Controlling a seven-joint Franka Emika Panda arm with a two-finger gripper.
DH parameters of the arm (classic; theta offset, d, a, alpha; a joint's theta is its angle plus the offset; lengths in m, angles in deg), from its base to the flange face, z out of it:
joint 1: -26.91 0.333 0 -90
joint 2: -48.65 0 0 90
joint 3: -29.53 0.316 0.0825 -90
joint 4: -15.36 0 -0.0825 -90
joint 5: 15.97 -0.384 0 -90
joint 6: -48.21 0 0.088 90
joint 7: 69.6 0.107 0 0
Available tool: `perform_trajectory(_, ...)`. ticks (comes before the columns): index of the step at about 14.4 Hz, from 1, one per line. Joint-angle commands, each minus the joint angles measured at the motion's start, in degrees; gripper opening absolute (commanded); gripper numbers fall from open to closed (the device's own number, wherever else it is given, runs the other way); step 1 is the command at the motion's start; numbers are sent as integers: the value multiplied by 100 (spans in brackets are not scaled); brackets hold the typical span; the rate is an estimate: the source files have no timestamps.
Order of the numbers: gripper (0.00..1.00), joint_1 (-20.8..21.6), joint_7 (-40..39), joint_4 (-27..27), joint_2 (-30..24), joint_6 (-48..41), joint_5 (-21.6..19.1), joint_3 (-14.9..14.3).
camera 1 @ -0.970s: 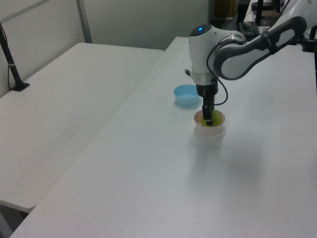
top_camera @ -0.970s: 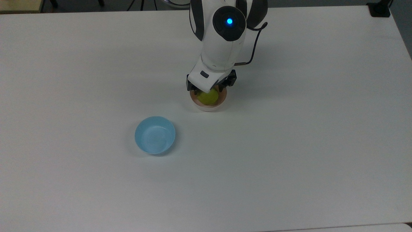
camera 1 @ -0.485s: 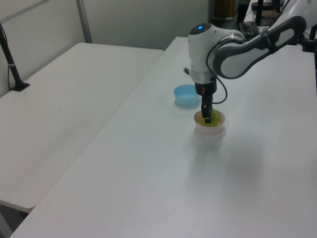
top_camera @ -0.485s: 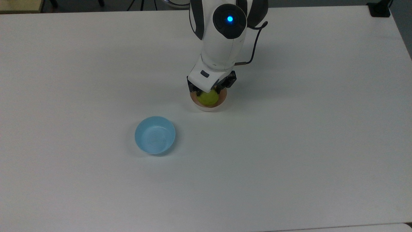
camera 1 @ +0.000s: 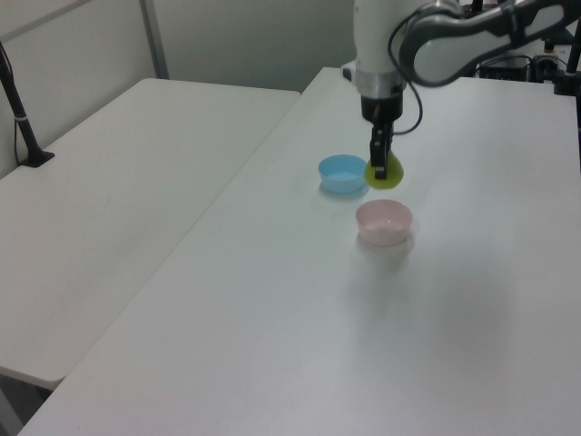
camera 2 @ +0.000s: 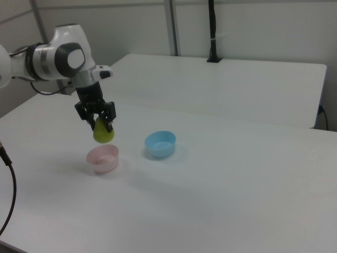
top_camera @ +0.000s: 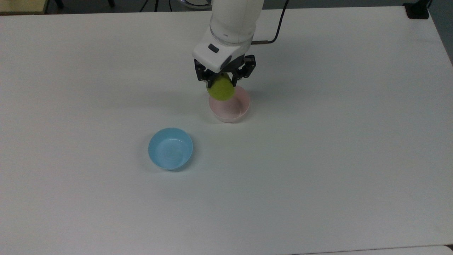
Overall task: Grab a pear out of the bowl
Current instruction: 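Lift the pear up out of the pink bowl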
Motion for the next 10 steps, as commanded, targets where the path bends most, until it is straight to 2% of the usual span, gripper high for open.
perform_trajectory(1, 27, -426, -430, 55, -375, -369, -24, -55)
perform_trajectory(7, 28, -1578, -1169, 274, -174, -20, -24, -64)
perform_trajectory(10, 28, -1790, -1197, 336, 97, 395, -7, -64)
